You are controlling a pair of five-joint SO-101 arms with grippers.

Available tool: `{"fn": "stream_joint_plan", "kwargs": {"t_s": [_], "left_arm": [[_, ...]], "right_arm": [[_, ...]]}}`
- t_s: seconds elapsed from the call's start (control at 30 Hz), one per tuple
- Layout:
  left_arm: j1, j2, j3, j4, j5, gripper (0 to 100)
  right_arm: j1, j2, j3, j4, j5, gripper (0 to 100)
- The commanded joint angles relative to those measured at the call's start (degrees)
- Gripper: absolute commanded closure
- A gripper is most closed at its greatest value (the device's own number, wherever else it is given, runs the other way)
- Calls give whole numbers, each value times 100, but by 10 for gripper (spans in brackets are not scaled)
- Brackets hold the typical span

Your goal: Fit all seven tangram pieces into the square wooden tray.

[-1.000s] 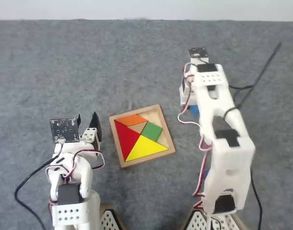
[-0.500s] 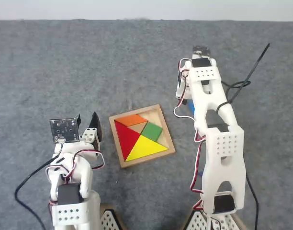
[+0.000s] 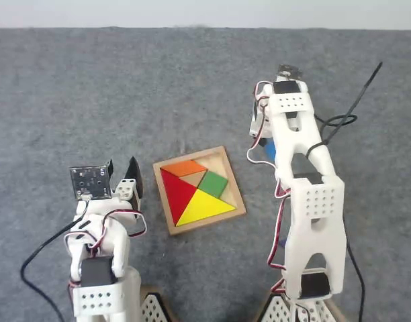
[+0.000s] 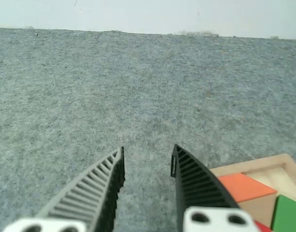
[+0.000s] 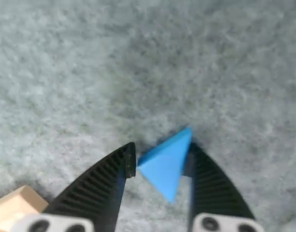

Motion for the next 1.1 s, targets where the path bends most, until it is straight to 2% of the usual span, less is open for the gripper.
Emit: {"fn": "stream_joint_plan", "kwargs": {"t_s": [0.0,0.33,0.5,0.6,0.7,0.83,1.07], "left_arm": [[26,-97,-48,26,-79,845],[26,-97,-48,26,-79,845],[26,-97,-48,26,-79,845],[26,-97,-48,26,-79,845],[26,-97,-48,26,-79,845],[26,-97,-48,26,-79,845],[26,-97,-48,26,-79,845]], "right_arm": [[40,-66,-237,101,-44,908],[-136,-470,-264,444,510,913],[-646,-919,-264,743,1530,905],[-840,-1051,-237,848,2022,858],[-884,-1042,-237,884,2207,813],[-840,-1033,-229,963,2567,818],[-1042,-1042,-229,1429,3745,814]]}}
